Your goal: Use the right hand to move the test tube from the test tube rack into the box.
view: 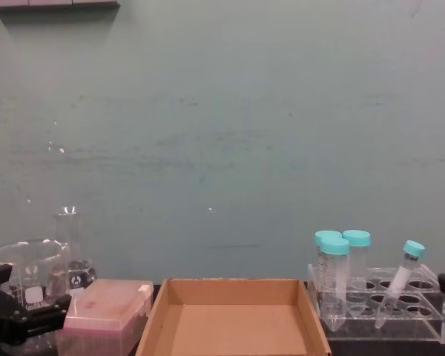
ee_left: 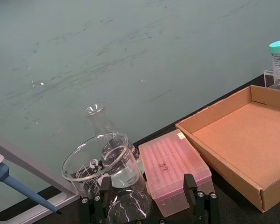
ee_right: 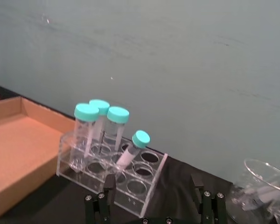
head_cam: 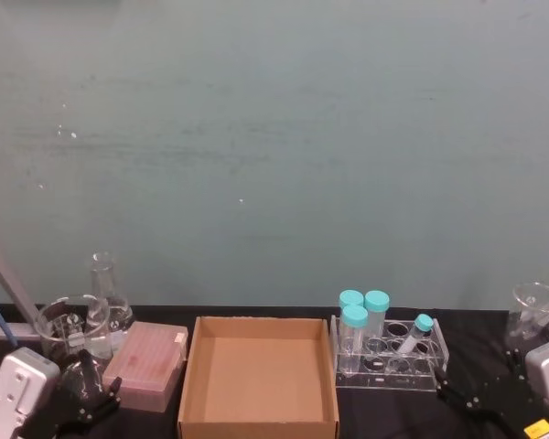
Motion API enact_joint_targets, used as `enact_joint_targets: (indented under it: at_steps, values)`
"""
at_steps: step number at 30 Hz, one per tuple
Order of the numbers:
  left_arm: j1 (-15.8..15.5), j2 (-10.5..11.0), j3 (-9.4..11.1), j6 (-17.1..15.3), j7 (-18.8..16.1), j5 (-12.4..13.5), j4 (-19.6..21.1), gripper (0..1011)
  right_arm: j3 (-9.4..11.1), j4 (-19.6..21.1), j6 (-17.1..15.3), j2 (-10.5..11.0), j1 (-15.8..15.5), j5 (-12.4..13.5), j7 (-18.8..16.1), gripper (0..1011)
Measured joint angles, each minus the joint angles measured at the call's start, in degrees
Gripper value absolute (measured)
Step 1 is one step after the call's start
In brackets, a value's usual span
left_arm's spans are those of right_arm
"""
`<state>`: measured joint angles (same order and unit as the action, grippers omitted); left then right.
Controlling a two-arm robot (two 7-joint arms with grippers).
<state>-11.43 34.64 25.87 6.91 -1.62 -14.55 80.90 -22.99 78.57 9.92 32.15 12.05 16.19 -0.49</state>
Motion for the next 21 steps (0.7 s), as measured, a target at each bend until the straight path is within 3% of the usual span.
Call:
enact_joint_targets:
  at_steps: [7, 12, 21]
  values:
    - [0.0, 0.0, 0.0, 0.0, 0.0, 0.0, 0.0, 1000, 1.52, -2.25, 2.32, -2.25, 1.17, 4.47, -5.31, 1000]
    - [0.0, 0.0, 0.0, 0.0, 0.0, 0.0, 0.0, 1000, 3.2, -3.94, 1.26, -4.51, 2.17, 8.58, -8.06, 1000]
    - [0.0, 0.0, -0.01, 0.0, 0.0, 0.0, 0.0, 1000, 4.76, -6.7, -0.46, -7.15, 4.34, 10.6, -9.62, 1000]
